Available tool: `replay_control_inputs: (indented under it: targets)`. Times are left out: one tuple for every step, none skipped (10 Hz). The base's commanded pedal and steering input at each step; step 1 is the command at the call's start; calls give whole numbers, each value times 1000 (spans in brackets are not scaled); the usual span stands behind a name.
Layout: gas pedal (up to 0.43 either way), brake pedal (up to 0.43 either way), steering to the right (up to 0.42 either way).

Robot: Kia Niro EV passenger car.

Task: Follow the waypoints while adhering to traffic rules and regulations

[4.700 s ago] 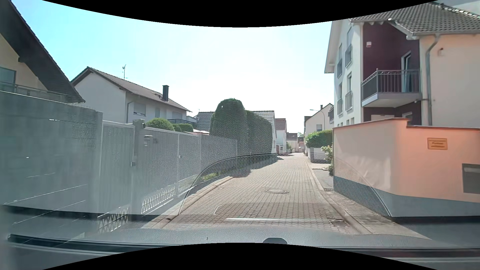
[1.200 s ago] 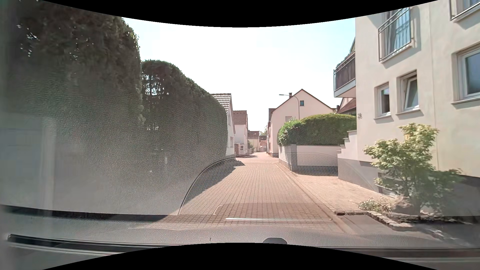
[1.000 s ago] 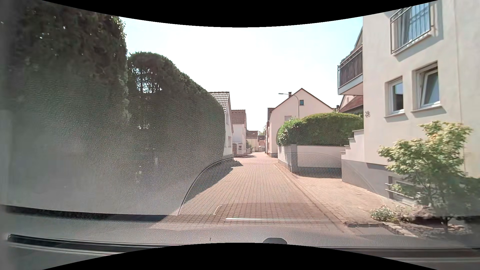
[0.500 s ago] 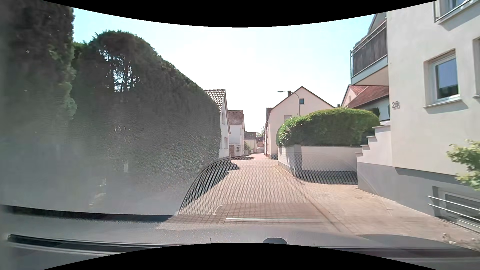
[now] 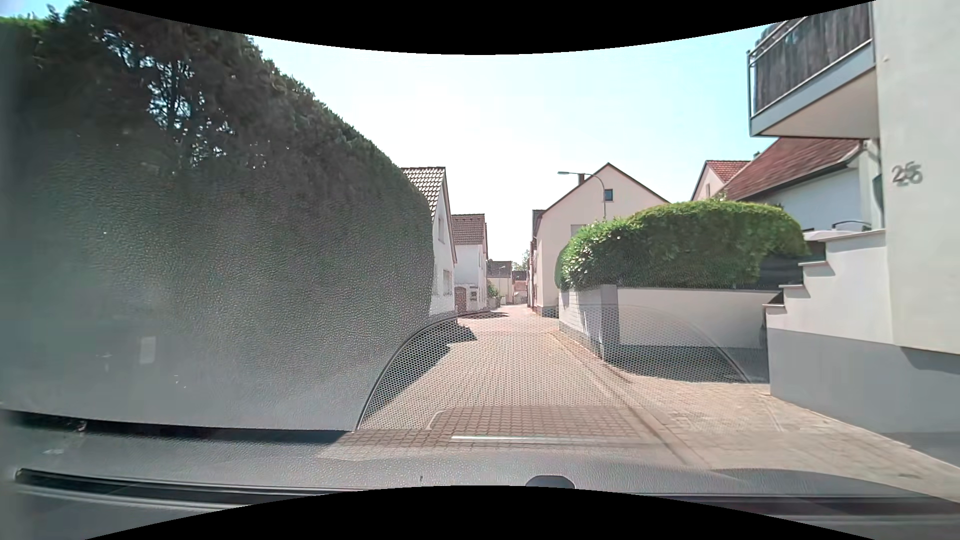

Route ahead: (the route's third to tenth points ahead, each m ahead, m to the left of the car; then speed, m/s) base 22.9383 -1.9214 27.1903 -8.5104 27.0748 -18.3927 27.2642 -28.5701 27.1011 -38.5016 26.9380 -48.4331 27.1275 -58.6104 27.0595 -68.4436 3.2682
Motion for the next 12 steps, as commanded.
replay_control_inputs:
  targets:
    - [8,0,-4]
    - [0,0,-4]
    - [0,0,-5]
    - [0,0,-4]
    - [0,0,-4]
    - [0,0,-5]
    - [0,0,-5]
    - [0,0,-5]
    - [0,0,-7]
    - [0,0,-10]
    - [0,0,-10]
    - [0,0,-9]
